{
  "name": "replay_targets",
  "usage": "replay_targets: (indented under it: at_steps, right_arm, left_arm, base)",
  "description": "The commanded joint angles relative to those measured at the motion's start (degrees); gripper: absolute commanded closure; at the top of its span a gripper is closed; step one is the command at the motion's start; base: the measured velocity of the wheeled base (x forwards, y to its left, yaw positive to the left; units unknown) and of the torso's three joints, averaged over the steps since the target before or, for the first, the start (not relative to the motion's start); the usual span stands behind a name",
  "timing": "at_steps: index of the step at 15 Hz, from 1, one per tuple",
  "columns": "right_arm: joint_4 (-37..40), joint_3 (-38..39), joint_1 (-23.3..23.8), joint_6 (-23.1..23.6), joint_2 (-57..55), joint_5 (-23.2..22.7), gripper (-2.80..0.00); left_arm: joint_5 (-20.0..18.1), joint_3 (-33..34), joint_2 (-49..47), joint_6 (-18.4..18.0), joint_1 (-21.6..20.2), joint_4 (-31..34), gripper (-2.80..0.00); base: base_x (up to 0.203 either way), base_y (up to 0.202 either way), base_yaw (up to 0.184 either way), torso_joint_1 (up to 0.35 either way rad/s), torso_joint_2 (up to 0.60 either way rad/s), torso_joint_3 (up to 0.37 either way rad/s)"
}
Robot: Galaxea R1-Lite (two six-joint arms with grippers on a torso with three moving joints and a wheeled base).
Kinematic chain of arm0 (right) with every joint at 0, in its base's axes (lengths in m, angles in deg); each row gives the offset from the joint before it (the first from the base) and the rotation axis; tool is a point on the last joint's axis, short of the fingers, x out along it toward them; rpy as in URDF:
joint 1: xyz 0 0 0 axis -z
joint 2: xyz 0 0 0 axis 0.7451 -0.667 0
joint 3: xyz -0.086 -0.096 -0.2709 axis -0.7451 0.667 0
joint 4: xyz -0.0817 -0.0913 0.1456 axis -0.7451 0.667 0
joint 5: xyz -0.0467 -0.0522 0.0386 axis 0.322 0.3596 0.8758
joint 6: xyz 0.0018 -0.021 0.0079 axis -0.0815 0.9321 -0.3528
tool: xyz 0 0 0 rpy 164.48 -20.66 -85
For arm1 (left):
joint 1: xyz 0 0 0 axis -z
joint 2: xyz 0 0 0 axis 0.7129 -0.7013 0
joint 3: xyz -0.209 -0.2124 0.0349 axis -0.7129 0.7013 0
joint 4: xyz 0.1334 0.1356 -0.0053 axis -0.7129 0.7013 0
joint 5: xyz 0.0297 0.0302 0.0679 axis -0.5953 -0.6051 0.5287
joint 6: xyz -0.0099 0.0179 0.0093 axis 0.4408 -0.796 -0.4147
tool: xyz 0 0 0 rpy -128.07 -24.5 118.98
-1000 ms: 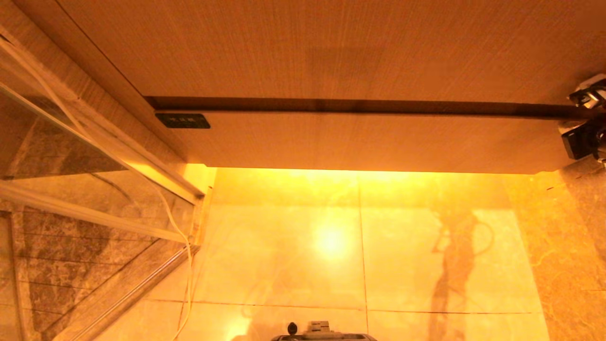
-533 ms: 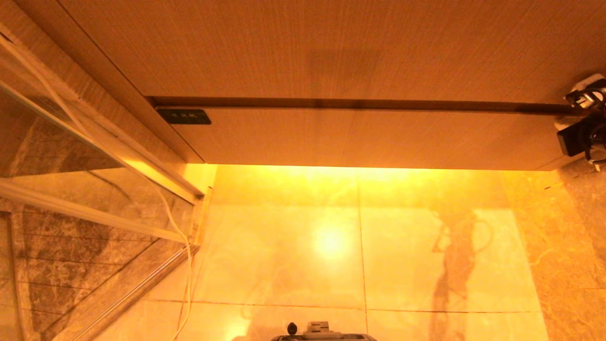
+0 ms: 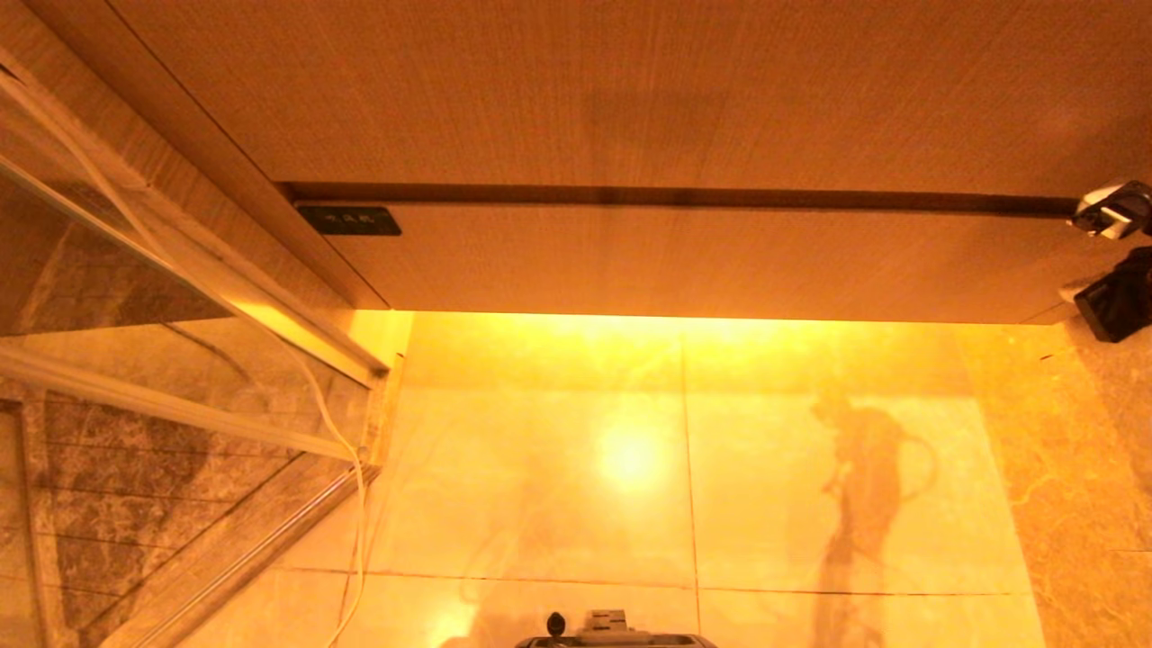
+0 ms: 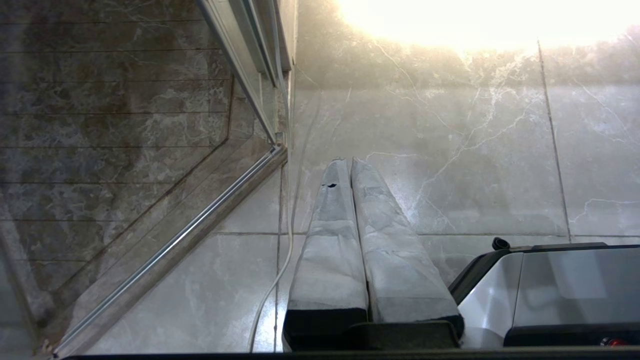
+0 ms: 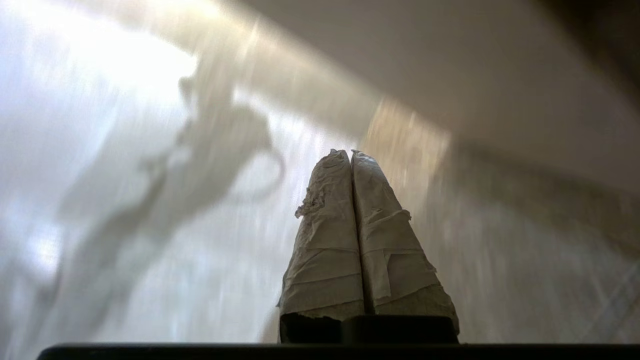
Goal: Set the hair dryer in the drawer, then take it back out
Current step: Close the drawer, then pull open the drawer
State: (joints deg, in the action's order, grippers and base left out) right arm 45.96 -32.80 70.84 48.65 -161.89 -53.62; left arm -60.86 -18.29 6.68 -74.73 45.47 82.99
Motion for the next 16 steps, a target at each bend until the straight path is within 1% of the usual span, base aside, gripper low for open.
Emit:
replay_targets:
  at_steps: [1,2,3,5,7,8,9,10,11,13,14,15,16]
  right_arm:
    - [13.7,-0.3,-0.1,4.7,6.0,-0.4,0.00]
    - [18.8,-0.5,-0.1,8.4,7.8,-0.3,0.00]
    - [22.9,-0.7,-0.1,10.9,8.9,-0.1,0.00]
    - [29.6,-1.5,-1.1,12.0,10.5,-0.3,0.00]
    - [33.5,-1.5,-4.5,12.5,13.6,-0.9,0.00]
    - [34.6,-1.2,-7.2,12.7,15.6,-2.4,0.00]
    - [35.2,-1.0,-10.1,13.6,17.5,-5.4,0.00]
    - [35.4,-1.0,-12.9,15.5,19.2,-8.9,0.00]
    - [35.5,-0.8,-14.8,17.7,21.1,-11.4,0.00]
    - [35.8,0.9,-19.3,21.5,26.6,-14.6,0.00]
    - [35.9,2.4,-22.8,23.9,29.6,-15.7,0.00]
    - [35.8,4.1,-25.1,27.4,32.0,-16.6,0.00]
    - [35.9,5.7,-26.3,31.8,33.8,-17.2,0.00]
  left_arm:
    - [0.0,0.1,0.0,0.0,0.0,0.0,0.00]
    - [0.0,0.1,0.0,0.0,0.0,0.0,0.00]
    - [0.0,0.1,0.0,0.0,0.0,0.0,0.00]
    - [0.0,0.1,0.0,0.0,0.0,0.0,0.00]
    - [0.0,0.1,0.0,0.0,0.0,0.0,0.00]
    - [0.0,0.1,0.0,0.0,0.0,0.0,0.00]
    - [0.0,0.1,0.0,0.0,0.0,0.0,0.00]
    - [0.0,0.1,0.0,0.0,0.0,0.0,0.00]
    - [0.0,0.1,0.0,0.0,0.0,0.0,0.00]
    - [0.0,0.1,0.0,0.0,0.0,0.0,0.00]
    - [0.0,0.1,0.0,0.0,0.0,0.0,0.00]
    - [0.0,0.1,0.0,0.0,0.0,0.0,0.00]
    - [0.0,0.1,0.0,0.0,0.0,0.0,0.00]
  base:
    - [0.000,0.000,0.000,0.000,0.00,0.000]
    - [0.000,0.000,0.000,0.000,0.00,0.000]
    - [0.000,0.000,0.000,0.000,0.00,0.000]
    - [0.000,0.000,0.000,0.000,0.00,0.000]
    - [0.000,0.000,0.000,0.000,0.00,0.000]
    - [0.000,0.000,0.000,0.000,0.00,0.000]
    - [0.000,0.000,0.000,0.000,0.00,0.000]
    - [0.000,0.000,0.000,0.000,0.00,0.000]
    - [0.000,0.000,0.000,0.000,0.00,0.000]
    - [0.000,0.000,0.000,0.000,0.00,0.000]
    - [0.000,0.000,0.000,0.000,0.00,0.000]
    - [0.000,0.000,0.000,0.000,0.00,0.000]
    - [0.000,0.000,0.000,0.000,0.00,0.000]
